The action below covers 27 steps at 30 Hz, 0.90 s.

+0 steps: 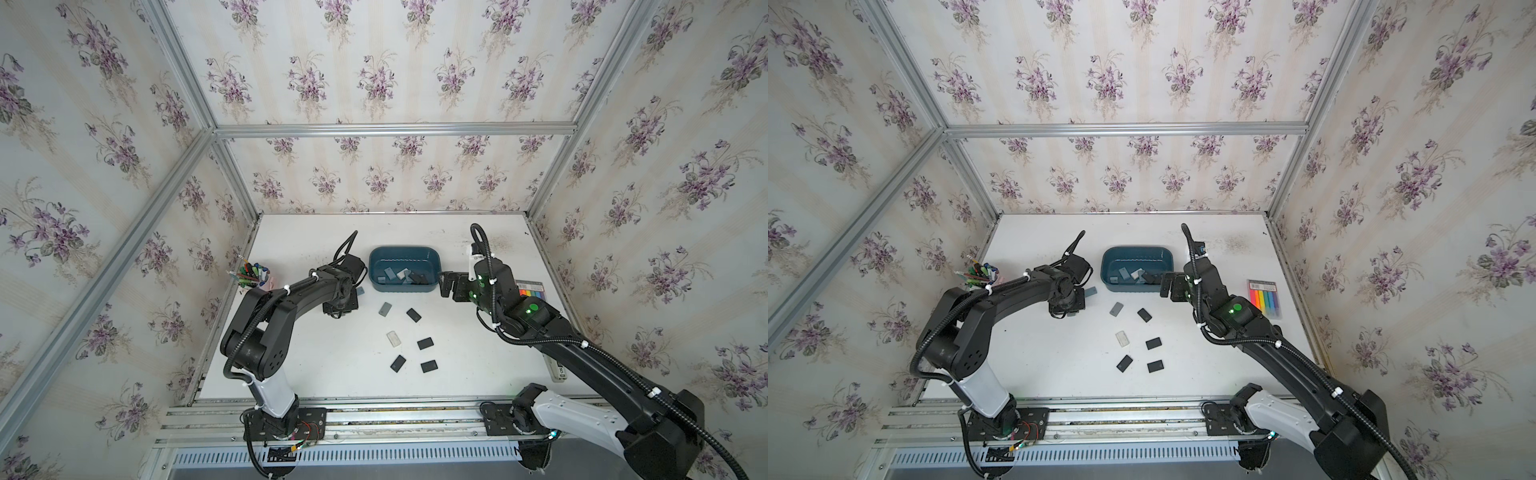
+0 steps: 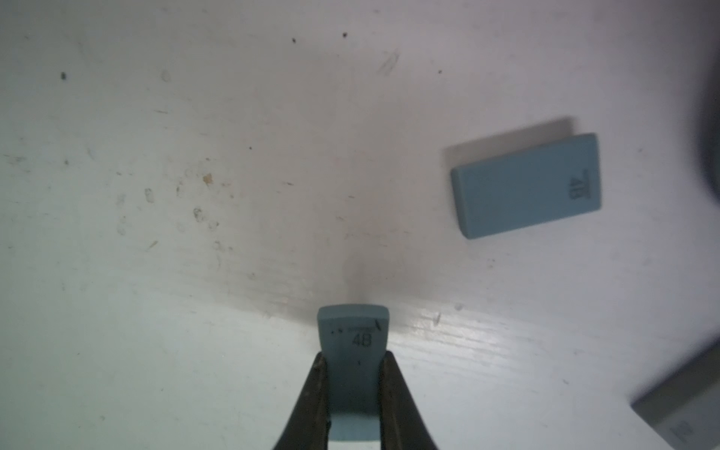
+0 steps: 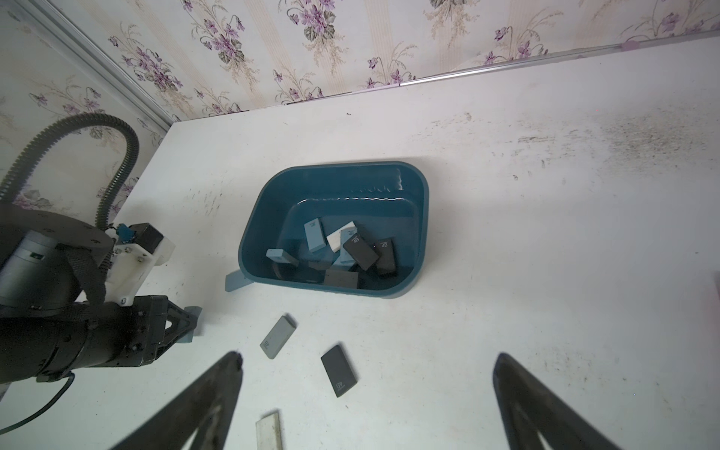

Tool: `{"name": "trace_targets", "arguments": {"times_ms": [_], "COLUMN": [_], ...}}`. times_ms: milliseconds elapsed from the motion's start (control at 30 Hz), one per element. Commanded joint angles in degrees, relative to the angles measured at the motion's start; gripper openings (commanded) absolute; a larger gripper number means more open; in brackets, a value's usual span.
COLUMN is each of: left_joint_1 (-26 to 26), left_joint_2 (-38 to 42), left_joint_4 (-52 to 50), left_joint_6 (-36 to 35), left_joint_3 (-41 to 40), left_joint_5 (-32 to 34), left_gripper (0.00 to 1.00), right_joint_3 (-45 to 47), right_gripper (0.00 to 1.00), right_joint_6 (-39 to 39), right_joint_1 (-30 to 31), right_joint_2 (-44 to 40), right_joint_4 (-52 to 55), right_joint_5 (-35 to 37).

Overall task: Put the eraser in the storage box
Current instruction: Pick up the eraser from the center of the board, then place the eraser in the storage box.

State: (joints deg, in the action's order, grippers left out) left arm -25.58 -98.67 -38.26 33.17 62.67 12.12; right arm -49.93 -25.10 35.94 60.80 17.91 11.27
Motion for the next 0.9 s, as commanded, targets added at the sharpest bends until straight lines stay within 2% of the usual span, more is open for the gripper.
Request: {"name": "trace_targets", "arguments": {"times_ms": [0, 167, 300, 500, 700, 867], "left_joint_1": [-1.1, -4.9, -7.6, -11.2, -11.9, -11.9], "left_joint_2": [2.6, 4.8, 2.6, -6.5, -17.8, -24.5], "left_joint_4": [-3.6, -7.7, -9.1, -10.8, -12.3, -13.7], "left_joint_6": [1.0, 0.7, 0.6, -0.5, -0.8, -1.0], "left_joint_3": [2.1, 9.5, 16.3, 29.0, 40.8, 47.0], "left_joint_5": [1.5, 3.2, 3.0, 3.4, 0.5, -0.7], "left_gripper": [0.08, 0.09, 0.10, 0.11, 0.12, 0.20], "right_joint_3": [0.4, 1.2, 1.4, 1.4, 1.3, 1.2], "right_gripper": [1.00, 1.00, 1.00, 1.00, 1.00, 1.00], "right_joint_6": [-0.6, -1.0, -1.2, -1.2, -1.3, -1.0], "right_joint_1": [0.0, 0.0, 0.0, 0.0, 0.0, 0.0], "right_joint_2": [-0.1, -0.5, -0.7, -2.3, -4.4, -6.2], "right_joint_4": [-1.0, -1.4, -1.6, -1.0, 0.0, 0.8], "right_joint_5": [-0.3, -0.5, -0.8, 0.1, 0.7, 1.0]}}
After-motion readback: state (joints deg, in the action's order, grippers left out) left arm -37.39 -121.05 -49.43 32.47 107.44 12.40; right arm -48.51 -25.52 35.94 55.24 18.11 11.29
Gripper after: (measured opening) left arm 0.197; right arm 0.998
